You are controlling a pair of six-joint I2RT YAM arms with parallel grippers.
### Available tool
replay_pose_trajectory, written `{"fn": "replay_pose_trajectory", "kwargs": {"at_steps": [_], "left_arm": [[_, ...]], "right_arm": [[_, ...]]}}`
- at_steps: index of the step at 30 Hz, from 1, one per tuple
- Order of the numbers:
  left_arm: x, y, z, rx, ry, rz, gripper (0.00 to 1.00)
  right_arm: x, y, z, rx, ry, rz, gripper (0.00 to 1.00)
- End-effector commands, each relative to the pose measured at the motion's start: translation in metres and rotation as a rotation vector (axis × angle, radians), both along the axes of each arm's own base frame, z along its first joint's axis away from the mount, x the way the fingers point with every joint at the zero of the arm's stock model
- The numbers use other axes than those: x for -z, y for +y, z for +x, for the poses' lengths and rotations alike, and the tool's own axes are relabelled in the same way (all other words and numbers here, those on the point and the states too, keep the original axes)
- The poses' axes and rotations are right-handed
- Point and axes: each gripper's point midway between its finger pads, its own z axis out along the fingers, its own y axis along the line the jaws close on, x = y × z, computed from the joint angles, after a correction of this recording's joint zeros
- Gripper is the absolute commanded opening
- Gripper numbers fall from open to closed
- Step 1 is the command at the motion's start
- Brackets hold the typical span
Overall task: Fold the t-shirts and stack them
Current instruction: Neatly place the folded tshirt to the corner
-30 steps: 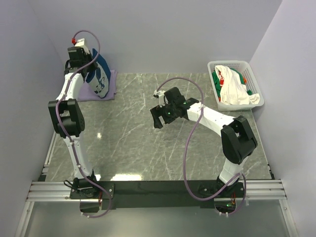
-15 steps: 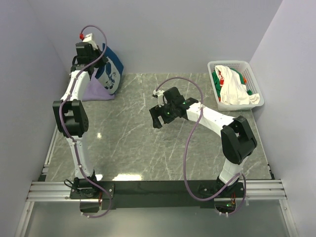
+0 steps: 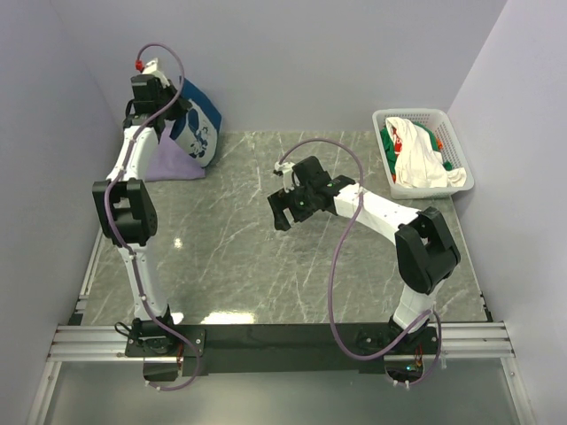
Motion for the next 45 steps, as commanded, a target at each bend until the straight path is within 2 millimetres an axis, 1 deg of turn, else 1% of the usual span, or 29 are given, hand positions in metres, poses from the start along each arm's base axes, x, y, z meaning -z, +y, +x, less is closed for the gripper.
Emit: {"fn": "replay_pose_trajectory", "kwargs": {"at_steps": [1,2,4,5,6,7,11,12,14,15,16,18,19,21,22,24,25,27,28,30,31,33,34,35,36,40,41,45], "left_arm": [[-0.006,0.03,0.01,-0.047,-0.05,-0.024,0.01],[0.006,0.037,0.011,-0.058,-0.026,-0.03,0.01],[0.019,0.048,0.012,-0.074,0.0,-0.054,0.01],[0.031,0.06,0.013,-0.094,0.019,-0.063,0.01],[0.037,0.067,0.013,-0.103,0.03,-0.07,0.01],[0.046,0.077,0.014,-0.119,0.045,-0.079,0.01],[0.059,0.096,0.013,-0.145,0.07,-0.081,0.01],[0.058,0.099,0.013,-0.148,0.064,-0.075,0.01],[0.049,0.1,0.011,-0.144,0.044,-0.058,0.01],[0.049,0.099,0.009,-0.138,0.042,-0.045,0.01],[0.035,0.096,0.007,-0.135,0.011,-0.031,0.01],[0.025,0.093,0.006,-0.125,-0.009,-0.011,0.01],[0.014,0.089,0.005,-0.117,-0.026,-0.009,0.01],[0.003,0.081,0.003,-0.099,-0.043,-0.016,0.01],[-0.006,0.07,0.0,-0.08,-0.056,-0.019,0.01],[-0.014,0.055,-0.003,-0.048,-0.065,-0.033,0.01],[-0.025,0.04,-0.005,-0.021,-0.082,-0.039,0.01],[-0.035,0.024,-0.006,0.002,-0.098,-0.048,0.01],[-0.043,0.011,-0.008,0.021,-0.11,-0.057,0.01],[-0.053,-0.002,-0.008,0.038,-0.124,-0.08,0.01],[-0.055,-0.013,-0.008,0.05,-0.125,-0.085,0.01],[-0.065,-0.021,-0.006,0.055,-0.138,-0.117,0.01],[-0.064,-0.026,-0.005,0.058,-0.135,-0.131,0.01],[-0.069,-0.028,-0.003,0.059,-0.143,-0.141,0.01],[-0.067,-0.028,-0.002,0.055,-0.133,-0.164,0.01],[-0.049,-0.031,0.003,0.055,-0.098,-0.189,0.01],[-0.041,-0.028,0.003,0.047,-0.084,-0.189,0.01],[-0.019,-0.012,0.007,0.02,-0.06,-0.183,0.01]], "right_arm": [[-0.008,0.009,0.008,-0.003,-0.026,0.008,0.93],[-0.007,0.009,0.008,-0.001,-0.023,0.006,0.93],[-0.007,0.009,0.009,-0.001,-0.023,0.002,0.93],[-0.007,0.009,0.009,-0.002,-0.02,0.002,0.93],[-0.006,0.009,0.009,-0.001,-0.021,0.001,0.93],[-0.006,0.009,0.009,0.001,-0.02,0.0,0.93],[-0.006,0.011,0.008,-0.006,-0.02,-0.002,0.93],[-0.007,0.012,0.008,-0.008,-0.022,-0.002,0.93],[-0.007,0.014,0.008,-0.011,-0.025,-0.003,0.93],[-0.008,0.015,0.007,-0.014,-0.026,-0.002,0.93],[-0.008,0.016,0.007,-0.015,-0.026,-0.002,0.93],[-0.009,0.017,0.007,-0.017,-0.028,-0.002,0.93],[-0.009,0.018,0.006,-0.02,-0.03,0.0,0.93],[-0.01,0.019,0.006,-0.021,-0.032,0.0,0.93],[-0.009,0.019,0.006,-0.022,-0.031,-0.001,0.93],[-0.009,0.019,0.005,-0.024,-0.033,-0.003,0.93],[-0.01,0.019,0.005,-0.023,-0.033,-0.001,0.94],[-0.01,0.018,0.005,-0.021,-0.036,-0.002,0.94],[-0.01,0.018,0.005,-0.019,-0.039,-0.003,0.94],[-0.01,0.016,0.005,-0.017,-0.045,-0.005,0.94],[-0.009,0.016,0.005,-0.015,-0.042,-0.008,0.94],[-0.008,0.015,0.004,-0.015,-0.043,-0.01,0.94],[-0.008,0.015,0.004,-0.015,-0.041,-0.011,0.94],[-0.008,0.015,0.004,-0.016,-0.042,-0.01,0.94],[-0.008,0.015,0.004,-0.017,-0.043,-0.01,0.94],[-0.006,0.014,0.004,-0.013,-0.039,-0.013,0.94],[-0.006,0.015,0.004,-0.014,-0.038,-0.015,0.94],[-0.004,0.014,0.004,-0.012,-0.035,-0.018,0.94]]}}
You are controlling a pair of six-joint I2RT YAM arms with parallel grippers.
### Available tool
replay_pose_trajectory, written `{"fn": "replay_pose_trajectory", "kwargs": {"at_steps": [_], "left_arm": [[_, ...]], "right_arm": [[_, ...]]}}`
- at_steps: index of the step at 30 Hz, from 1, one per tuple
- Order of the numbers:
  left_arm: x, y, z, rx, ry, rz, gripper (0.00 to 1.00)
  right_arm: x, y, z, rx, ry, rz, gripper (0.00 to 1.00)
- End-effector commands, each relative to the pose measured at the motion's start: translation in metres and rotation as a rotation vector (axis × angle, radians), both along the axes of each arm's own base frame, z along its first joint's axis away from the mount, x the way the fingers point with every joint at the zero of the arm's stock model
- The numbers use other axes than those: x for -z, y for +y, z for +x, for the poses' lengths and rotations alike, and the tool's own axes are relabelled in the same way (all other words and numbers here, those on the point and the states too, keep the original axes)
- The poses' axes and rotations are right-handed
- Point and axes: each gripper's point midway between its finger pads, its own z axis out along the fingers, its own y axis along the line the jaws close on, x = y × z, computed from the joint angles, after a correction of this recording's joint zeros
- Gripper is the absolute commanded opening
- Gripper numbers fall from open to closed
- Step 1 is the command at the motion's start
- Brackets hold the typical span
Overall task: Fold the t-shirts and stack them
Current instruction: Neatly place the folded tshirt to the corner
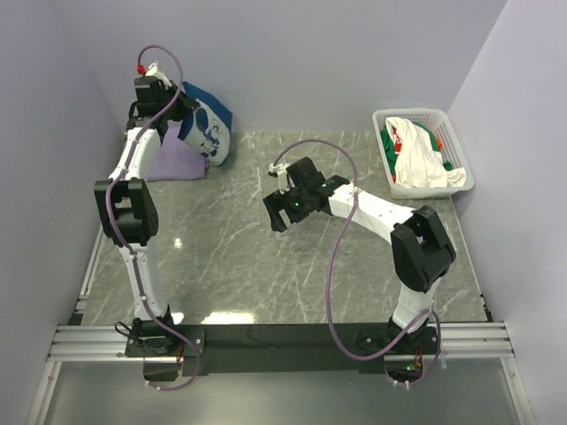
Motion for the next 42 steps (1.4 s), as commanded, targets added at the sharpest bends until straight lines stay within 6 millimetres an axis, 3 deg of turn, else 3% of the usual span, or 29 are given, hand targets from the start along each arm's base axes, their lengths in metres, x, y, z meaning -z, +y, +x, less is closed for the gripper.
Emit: {"fn": "replay_pose_trajectory", "kwargs": {"at_steps": [1,7,10,19,24,30,33,36,39,41,42], "left_arm": [[-0.009,0.024,0.012,-0.04,-0.065,-0.012,0.01],[0.038,0.065,0.017,-0.085,0.024,-0.017,0.01],[0.051,0.083,0.017,-0.109,0.049,-0.01,0.01],[0.062,0.127,0.014,-0.194,0.053,0.055,0.01],[0.074,0.137,0.011,-0.221,0.085,0.095,0.01],[0.073,0.152,0.01,-0.274,0.093,0.135,0.01],[0.071,0.154,0.009,-0.263,0.09,0.164,0.01],[0.067,0.143,0.01,-0.189,0.067,0.184,0.01],[0.042,0.118,0.009,-0.12,0.01,0.176,0.01],[0.025,0.095,0.009,-0.078,-0.024,0.189,0.01],[0.007,0.073,0.006,-0.047,-0.057,0.194,0.01]], "right_arm": [[-0.006,0.006,0.004,-0.006,-0.026,0.01,0.94],[-0.004,0.008,0.006,-0.004,-0.016,0.007,0.94],[-0.003,0.009,0.007,-0.003,-0.012,0.007,0.94],[-0.004,0.013,0.005,-0.014,-0.012,0.005,0.94],[-0.003,0.014,0.003,-0.018,-0.012,0.003,0.94],[-0.004,0.015,0.003,-0.02,-0.021,-0.003,0.94],[-0.003,0.014,0.002,-0.022,-0.02,-0.004,0.94],[-0.004,0.014,0.003,-0.023,-0.021,-0.002,0.94],[-0.005,0.016,0.004,-0.021,-0.022,-0.001,0.94],[-0.006,0.015,0.003,-0.02,-0.027,-0.002,0.94],[-0.007,0.015,0.003,-0.019,-0.031,0.0,0.94]]}}
